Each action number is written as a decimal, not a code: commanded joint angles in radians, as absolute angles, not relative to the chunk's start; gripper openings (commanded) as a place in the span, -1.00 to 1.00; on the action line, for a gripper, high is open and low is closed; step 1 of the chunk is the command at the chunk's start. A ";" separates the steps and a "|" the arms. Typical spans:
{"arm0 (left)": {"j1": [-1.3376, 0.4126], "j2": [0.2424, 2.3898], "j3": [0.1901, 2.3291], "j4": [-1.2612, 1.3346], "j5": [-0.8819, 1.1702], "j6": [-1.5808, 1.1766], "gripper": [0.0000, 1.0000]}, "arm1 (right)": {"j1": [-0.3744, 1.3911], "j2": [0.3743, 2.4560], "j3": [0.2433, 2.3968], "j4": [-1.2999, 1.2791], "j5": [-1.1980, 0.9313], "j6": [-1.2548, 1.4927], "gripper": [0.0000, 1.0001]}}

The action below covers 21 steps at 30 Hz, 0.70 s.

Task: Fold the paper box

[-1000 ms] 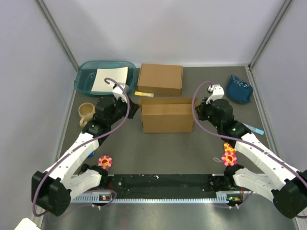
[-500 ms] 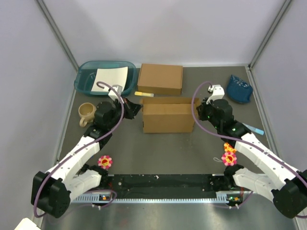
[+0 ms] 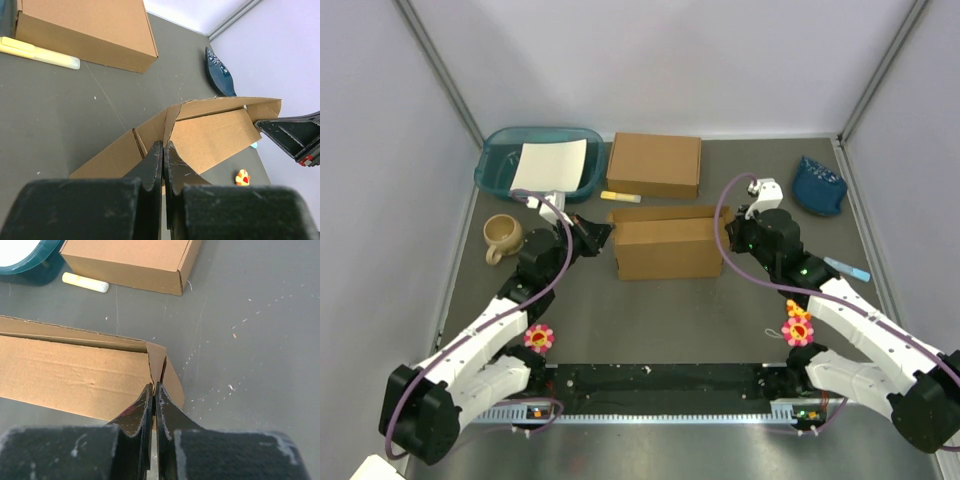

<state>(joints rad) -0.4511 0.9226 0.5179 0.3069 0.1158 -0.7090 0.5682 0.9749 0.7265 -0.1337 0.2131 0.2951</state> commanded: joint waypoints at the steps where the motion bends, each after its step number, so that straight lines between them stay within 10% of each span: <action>1: -0.520 0.916 0.514 0.315 0.094 -0.701 -1.00 | 0.604 1.011 0.675 -0.279 0.167 0.284 -1.00; 21: -0.623 0.888 0.479 0.288 -0.204 -0.459 -1.00 | 0.609 1.012 0.672 -0.275 0.167 0.284 -1.00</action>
<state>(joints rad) -0.6106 0.8852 0.5117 0.2771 -0.1669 -0.4706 0.5797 0.9760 0.7258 -0.1307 0.2237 0.2909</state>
